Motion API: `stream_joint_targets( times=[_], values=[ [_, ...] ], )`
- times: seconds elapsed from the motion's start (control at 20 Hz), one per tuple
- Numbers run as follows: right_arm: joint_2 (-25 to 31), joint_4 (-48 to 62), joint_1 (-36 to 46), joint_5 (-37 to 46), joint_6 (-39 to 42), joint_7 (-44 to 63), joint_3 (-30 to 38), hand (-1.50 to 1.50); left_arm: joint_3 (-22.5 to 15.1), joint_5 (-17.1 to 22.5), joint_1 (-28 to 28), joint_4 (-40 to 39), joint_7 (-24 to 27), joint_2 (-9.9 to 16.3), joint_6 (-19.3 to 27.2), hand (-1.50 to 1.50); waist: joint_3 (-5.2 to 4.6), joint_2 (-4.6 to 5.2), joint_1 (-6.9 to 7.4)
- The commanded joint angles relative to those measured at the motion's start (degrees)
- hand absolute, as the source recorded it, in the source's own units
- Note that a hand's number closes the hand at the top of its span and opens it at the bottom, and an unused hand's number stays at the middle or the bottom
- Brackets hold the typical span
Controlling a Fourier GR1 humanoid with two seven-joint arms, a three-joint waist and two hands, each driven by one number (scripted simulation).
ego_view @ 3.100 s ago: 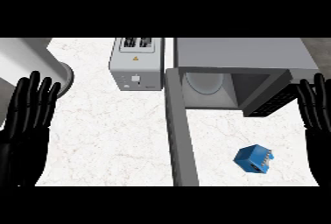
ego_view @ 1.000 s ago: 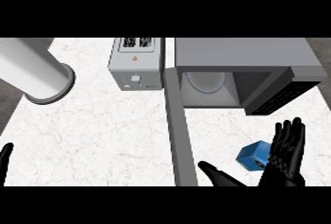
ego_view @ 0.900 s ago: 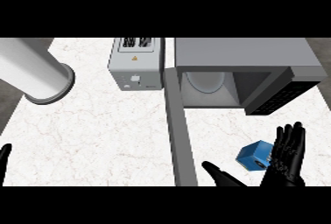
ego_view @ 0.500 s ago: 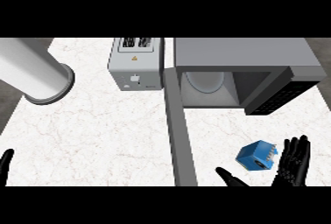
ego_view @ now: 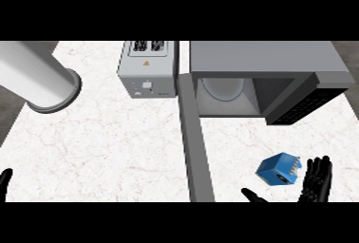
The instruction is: Pick up the milk, place it into the microwave and close the microwave
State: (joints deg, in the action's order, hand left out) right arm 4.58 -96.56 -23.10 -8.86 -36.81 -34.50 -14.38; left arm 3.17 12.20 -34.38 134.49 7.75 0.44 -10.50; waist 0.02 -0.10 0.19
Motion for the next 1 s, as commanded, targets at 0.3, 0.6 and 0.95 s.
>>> stream_joint_targets(
  times=[0.3, 0.6, 0.95],
  values=[
    [0.9, 11.6, 7.1, -2.3, 5.6, -4.8, 6.9, -1.50, -5.8, -2.9, -2.6, 1.5, 1.3, -0.4, 3.1, -1.50, -0.01, 0.05, 0.10],
    [-1.0, 19.8, 8.2, -4.4, 6.9, -11.5, 11.9, -1.50, 0.9, 1.3, -3.7, -2.0, 5.4, -0.4, -2.2, -1.50, -0.03, 0.00, 0.23],
    [-0.2, 25.3, 10.1, -3.2, 3.0, -9.3, 15.9, -1.50, -1.5, 0.8, -5.5, 3.6, 1.1, -0.4, -0.8, -1.50, -0.02, 0.01, 0.25]
  ],
)
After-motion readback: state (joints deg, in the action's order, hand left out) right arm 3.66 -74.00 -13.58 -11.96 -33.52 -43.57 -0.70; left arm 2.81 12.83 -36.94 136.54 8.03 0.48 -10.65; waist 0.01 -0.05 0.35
